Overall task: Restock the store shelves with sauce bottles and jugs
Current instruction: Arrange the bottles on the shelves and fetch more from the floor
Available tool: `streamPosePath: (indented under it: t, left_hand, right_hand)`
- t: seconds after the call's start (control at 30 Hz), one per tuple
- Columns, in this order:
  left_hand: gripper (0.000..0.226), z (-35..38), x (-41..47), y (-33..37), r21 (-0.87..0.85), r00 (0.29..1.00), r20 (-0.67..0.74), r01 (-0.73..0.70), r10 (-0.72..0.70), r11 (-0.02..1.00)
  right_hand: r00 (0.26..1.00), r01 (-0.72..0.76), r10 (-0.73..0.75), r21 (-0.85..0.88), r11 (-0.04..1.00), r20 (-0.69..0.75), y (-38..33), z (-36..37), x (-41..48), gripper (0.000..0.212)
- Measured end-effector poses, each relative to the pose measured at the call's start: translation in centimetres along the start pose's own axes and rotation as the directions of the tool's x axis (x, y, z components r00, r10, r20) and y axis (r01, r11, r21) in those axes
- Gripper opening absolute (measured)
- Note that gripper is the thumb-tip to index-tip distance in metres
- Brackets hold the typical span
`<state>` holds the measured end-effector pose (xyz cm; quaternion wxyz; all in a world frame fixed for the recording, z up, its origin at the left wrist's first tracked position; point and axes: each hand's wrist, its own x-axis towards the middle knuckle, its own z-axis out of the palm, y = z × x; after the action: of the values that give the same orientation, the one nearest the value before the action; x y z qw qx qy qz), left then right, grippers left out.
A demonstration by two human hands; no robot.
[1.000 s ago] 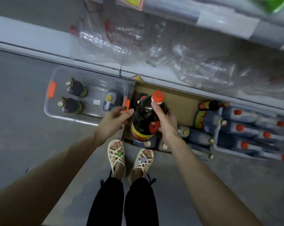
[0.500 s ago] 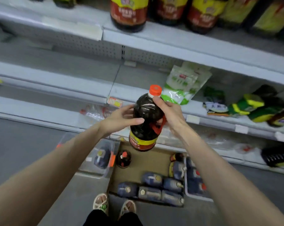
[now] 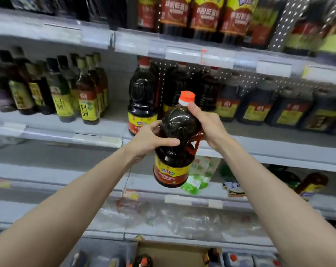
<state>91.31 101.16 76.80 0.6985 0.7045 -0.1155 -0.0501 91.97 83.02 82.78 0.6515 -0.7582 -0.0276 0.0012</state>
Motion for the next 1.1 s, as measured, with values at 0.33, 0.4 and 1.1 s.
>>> streamPosePath:
  t: [0.33, 0.4, 1.1]
  left_hand:
    - [0.074, -0.9, 8.0, 1.6, -0.040, 0.997, -0.060, -0.042, 0.040, 0.998]
    - [0.077, -0.7, 9.4, 1.1, -0.048, 0.996, -0.078, -0.053, 0.049, 0.997]
    - [0.044, 1.2, 16.7, 0.3, -0.054, 0.968, -0.244, -0.062, 0.047, 0.997]
  right_hand:
    - [0.977, 0.160, -0.159, -0.001, 0.987, -0.140, -1.4, 0.2, 6.3, 0.013]
    - [0.973, 0.188, -0.182, 0.033, 0.982, -0.139, -1.1, -0.2, 7.5, 0.006]
    - [0.985, 0.170, -0.167, 0.081, 0.982, -0.040, 0.8, -2.3, 17.9, 0.007]
